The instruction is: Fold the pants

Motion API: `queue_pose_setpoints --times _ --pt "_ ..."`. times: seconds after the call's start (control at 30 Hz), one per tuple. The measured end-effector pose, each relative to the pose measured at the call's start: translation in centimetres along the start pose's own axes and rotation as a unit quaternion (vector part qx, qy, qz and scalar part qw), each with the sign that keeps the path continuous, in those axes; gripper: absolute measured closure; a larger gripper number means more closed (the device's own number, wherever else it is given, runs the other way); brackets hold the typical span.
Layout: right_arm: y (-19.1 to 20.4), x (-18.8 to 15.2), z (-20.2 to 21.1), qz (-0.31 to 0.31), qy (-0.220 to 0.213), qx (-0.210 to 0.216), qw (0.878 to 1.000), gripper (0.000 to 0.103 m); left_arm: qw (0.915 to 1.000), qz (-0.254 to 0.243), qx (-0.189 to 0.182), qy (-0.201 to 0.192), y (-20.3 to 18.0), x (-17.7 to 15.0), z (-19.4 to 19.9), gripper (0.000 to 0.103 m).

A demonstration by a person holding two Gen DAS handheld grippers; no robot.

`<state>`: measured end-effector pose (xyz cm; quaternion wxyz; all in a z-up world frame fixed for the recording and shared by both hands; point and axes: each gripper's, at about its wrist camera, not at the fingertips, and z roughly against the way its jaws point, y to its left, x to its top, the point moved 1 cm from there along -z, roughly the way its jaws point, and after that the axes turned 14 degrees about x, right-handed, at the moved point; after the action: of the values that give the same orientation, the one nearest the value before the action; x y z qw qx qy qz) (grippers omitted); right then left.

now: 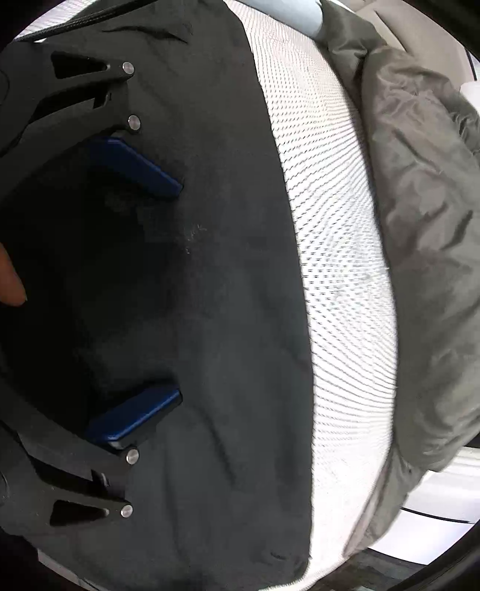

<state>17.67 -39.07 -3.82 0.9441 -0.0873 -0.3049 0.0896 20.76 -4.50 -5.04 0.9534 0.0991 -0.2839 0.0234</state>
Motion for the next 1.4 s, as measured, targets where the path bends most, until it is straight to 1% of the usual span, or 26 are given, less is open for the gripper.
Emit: queue_pose_setpoints --times 0.07,0.13,0.2,0.27,0.3,0.37,0.43,0.47,0.53,0.57,0.6,0.63,0.7,0.77,0.83,0.87,0.9,0.93,0.97,1.03,1.07,1.13,1.23,1.33,1.37,1.4 --pt "3.3 1.4 0.0 0.012 -0.017 0.045 0.999 0.000 0.9998 -0.003 -0.019 -0.006 -0.1 -0.3 1.2 0.001" --pt "7.0 2.0 -0.5 0.039 -0.012 0.074 0.996 0.000 0.9995 -0.023 -0.022 0.001 -0.6 -0.9 1.2 0.000" --pt "9.7 2.2 -2.4 0.081 0.010 0.077 0.994 0.000 0.9993 -0.034 -0.012 0.009 -0.5 -1.4 0.8 0.000" --pt "8.6 3.4 -6.3 0.126 0.048 0.049 0.990 0.000 0.9994 -0.026 -0.021 0.013 0.2 -1.8 0.4 0.000" --pt "8.3 3.4 -6.6 0.121 0.049 0.054 0.990 0.000 0.9993 -0.022 -0.028 0.012 0.5 -1.9 0.3 0.000" --pt "6.1 4.0 -6.7 0.089 0.051 0.061 0.993 0.000 0.9992 -0.021 -0.034 0.009 1.0 -1.9 0.2 0.000" --pt "2.8 3.5 -6.9 0.053 0.056 0.018 0.997 0.000 0.9990 -0.025 -0.036 0.008 1.0 -1.9 0.3 0.000" --pt "0.1 3.1 -7.2 0.019 0.065 -0.019 0.998 0.000 0.9990 -0.026 -0.035 0.008 1.0 -2.0 0.3 0.000" --pt "-3.7 2.0 -7.3 -0.040 0.072 -0.055 0.995 0.000 0.9990 -0.030 -0.031 0.012 0.8 -1.9 0.2 0.000" --pt "-5.9 1.4 -7.1 -0.084 0.066 -0.049 0.993 0.000 0.9990 -0.030 -0.029 0.013 0.8 -1.8 0.2 0.000" --pt "-7.1 1.3 -7.2 -0.114 0.056 -0.028 0.991 0.000 0.9991 -0.030 -0.027 0.014 0.8 -1.7 0.2 0.000" --pt "-7.7 1.2 -7.0 -0.128 0.047 -0.013 0.991 0.000 0.9991 -0.031 -0.024 0.015 0.8 -1.7 0.1 0.000" --pt "-7.0 1.7 -6.4 -0.103 0.036 -0.023 0.994 0.000 0.9992 -0.031 -0.020 0.015 0.6 -1.6 0.2 0.000" --pt "-5.4 2.5 -5.0 -0.076 0.002 -0.021 0.997 0.000 0.9993 -0.031 -0.018 0.014 0.5 -1.5 0.1 0.000" --pt "-3.3 4.3 -4.0 -0.064 -0.030 0.030 0.997 0.000 0.9993 -0.031 -0.016 0.014 0.4 -1.6 0.1 0.000" --pt "-1.4 5.9 -4.1 -0.049 -0.038 0.065 0.996 0.002 0.9993 -0.031 -0.016 0.013 0.4 -1.6 0.1 0.000" --pt "0.1 6.6 -4.2 -0.031 -0.039 0.082 0.995 0.003 0.9993 -0.031 -0.016 0.012 0.4 -1.6 0.1 0.000" --pt "1.7 7.5 -4.5 -0.011 -0.038 0.098 0.994 0.012 0.9993 -0.031 -0.016 0.012 0.4 -1.6 0.1 0.000" --pt "3.9 8.6 -5.3 0.013 -0.028 0.120 0.992 0.026 0.9993 -0.031 -0.018 0.012 0.4 -1.6 0.1 0.000" --pt "5.7 9.3 -7.1 0.031 -0.010 0.144 0.989 0.038 0.9993 -0.030 -0.021 0.011 0.5 -1.6 0.0 0.000" --pt "7.4 9.3 -8.5 0.047 0.010 0.141 0.989 0.043 0.9992 -0.030 -0.023 0.010 0.6 -1.6 0.1 0.000" --pt "7.6 9.3 -10.2 0.061 0.028 0.122 0.990 0.048 0.9991 -0.031 -0.026 0.010 0.8 -1.7 0.0 0.000" --pt "4.0 10.1 -11.1 0.019 0.022 0.109 0.994 0.048 0.9991 -0.032 -0.028 0.009 1.0 -1.6 0.0 0.000" --pt "-2.8 8.1 -10.4 -0.066 0.023 0.019 0.997 0.050 0.9990 -0.033 -0.029 0.010 0.9 -1.6 -0.1 0.000" --pt "-5.4 7.4 -10.5 -0.111 0.015 0.022 0.993 0.051 0.9989 -0.035 -0.031 0.009 0.9 -1.6 -0.1 0.000" --pt "-6.2 7.3 -10.5 -0.128 0.010 0.036 0.991 0.053 0.9988 -0.036 -0.031 0.008 0.7 -1.6 -0.1 0.000"
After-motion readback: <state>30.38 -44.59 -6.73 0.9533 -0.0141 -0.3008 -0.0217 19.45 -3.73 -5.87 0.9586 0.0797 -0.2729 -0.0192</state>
